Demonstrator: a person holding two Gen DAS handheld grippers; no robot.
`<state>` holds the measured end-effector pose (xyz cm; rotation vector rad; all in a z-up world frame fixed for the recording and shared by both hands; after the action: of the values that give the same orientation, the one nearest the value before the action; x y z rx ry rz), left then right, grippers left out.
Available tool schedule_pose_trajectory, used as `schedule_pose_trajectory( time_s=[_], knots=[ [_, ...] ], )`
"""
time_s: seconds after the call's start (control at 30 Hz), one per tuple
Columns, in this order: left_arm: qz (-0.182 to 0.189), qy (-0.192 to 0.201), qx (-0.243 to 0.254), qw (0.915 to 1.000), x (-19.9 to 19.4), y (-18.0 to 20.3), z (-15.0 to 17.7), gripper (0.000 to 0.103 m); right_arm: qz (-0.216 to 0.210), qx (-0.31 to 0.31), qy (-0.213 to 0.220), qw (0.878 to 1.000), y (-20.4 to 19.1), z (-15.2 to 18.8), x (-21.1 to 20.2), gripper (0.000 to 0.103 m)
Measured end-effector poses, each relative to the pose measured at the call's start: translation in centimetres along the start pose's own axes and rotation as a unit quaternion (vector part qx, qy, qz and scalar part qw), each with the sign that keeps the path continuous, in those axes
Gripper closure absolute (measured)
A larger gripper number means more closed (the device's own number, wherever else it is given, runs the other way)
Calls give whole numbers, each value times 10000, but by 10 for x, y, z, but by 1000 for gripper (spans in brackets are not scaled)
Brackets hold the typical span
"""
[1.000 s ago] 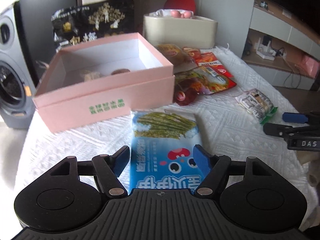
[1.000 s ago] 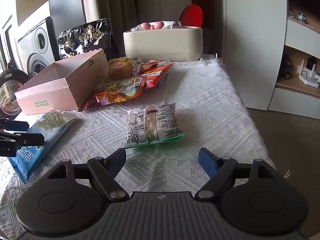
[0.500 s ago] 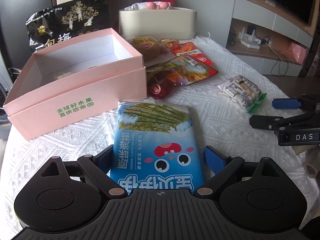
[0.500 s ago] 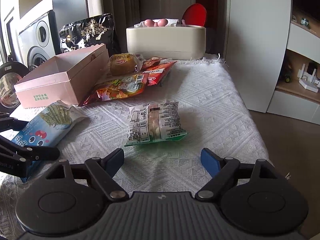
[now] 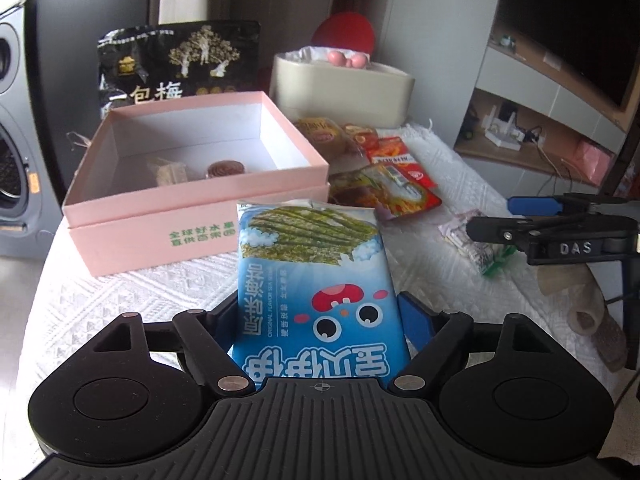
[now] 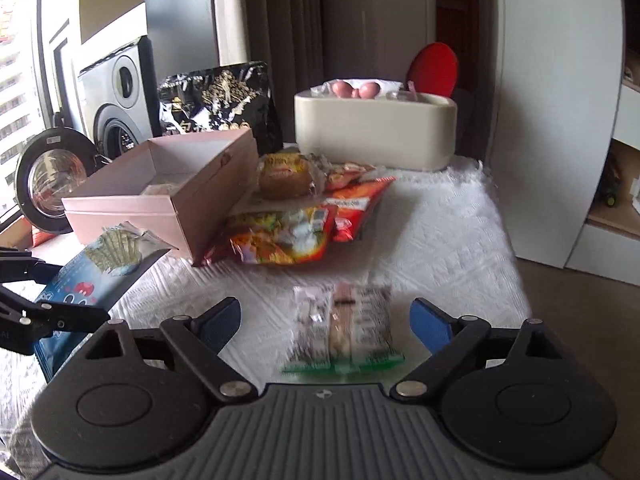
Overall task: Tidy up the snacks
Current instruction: 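Grasp the red-and-yellow chicken snack bag with the right tool while the left holds the blue bag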
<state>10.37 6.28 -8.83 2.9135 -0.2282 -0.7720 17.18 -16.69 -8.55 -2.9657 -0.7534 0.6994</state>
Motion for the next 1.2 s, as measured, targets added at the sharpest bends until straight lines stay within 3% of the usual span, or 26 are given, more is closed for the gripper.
schedule_pose_trajectory(
  time_s=[0.1, 0.17, 0.23, 0.33, 0.43, 0.6, 0.67, 0.73, 0.8, 0.83, 0.87, 0.93, 1.0, 1.2],
  knots=[
    [70, 77, -185, 9998, -7, -5, -5, 18, -56, 557, -179, 9983, 8, -15, 37, 15],
    [104, 76, -218, 9997, -9, -7, -4, 18, -12, 1032, -449, 9936, 19, -19, 64, 38],
    [87, 86, -248, 9996, -11, -11, -2, 18, -110, 1404, -762, 9871, 26, -16, 85, 52],
    [1, 107, -411, 9991, -13, -23, 1, 18, -109, 1366, -981, 9857, 23, -10, 90, 82],
    [-115, 119, -644, 9978, -14, -37, 4, 18, -105, 900, -882, 9920, 9, -9, 62, 92],
    [-294, 105, -707, 9970, -12, -43, 8, 18, -903, 865, -1280, 9839, -21, 9, 8, 92],
    [-340, 88, -677, 9971, -10, -41, 8, 18, -1387, 653, -1548, 9760, -43, 19, -10, 90],
    [-373, 98, -627, 9973, -11, -40, 9, 18, -1544, 269, -1487, 9764, -60, 22, -25, 86],
    [-396, 77, -648, 9971, -12, -40, 9, 18, -1347, -248, -1148, 9839, -68, 17, -31, 62],
    [-405, 71, -667, 9969, -12, -41, 10, 18, -1169, -431, -937, 9878, -69, 13, -32, 35],
    [-421, 69, -682, 9968, -13, -42, 11, 18, -988, -552, -730, 9909, -69, 9, -30, 18],
    [-469, 71, -702, 9964, -14, -44, 13, 17, -730, -460, -587, 9945, -65, 4, -19, 16],
    [-521, 55, -707, 9961, -14, -45, 15, 17, -562, -9, -752, 9956, -57, 4, 0, 16],
    [-576, -38, -699, 9959, -11, -47, 20, 17, 335, 1117, -1048, 9876, -42, 23, 40, 15]
  ],
)
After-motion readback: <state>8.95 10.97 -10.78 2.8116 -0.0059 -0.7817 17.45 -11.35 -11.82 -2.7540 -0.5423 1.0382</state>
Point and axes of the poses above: each gripper's, at about its wrist camera, not at the fingertips, and x roughly the way its jaws point, y to its right, z to its underside, the point moved 4 cm from there along x, roughly the way its jaws point, and after that the axes turned 13 degrees about y, right-handed, at the moved point
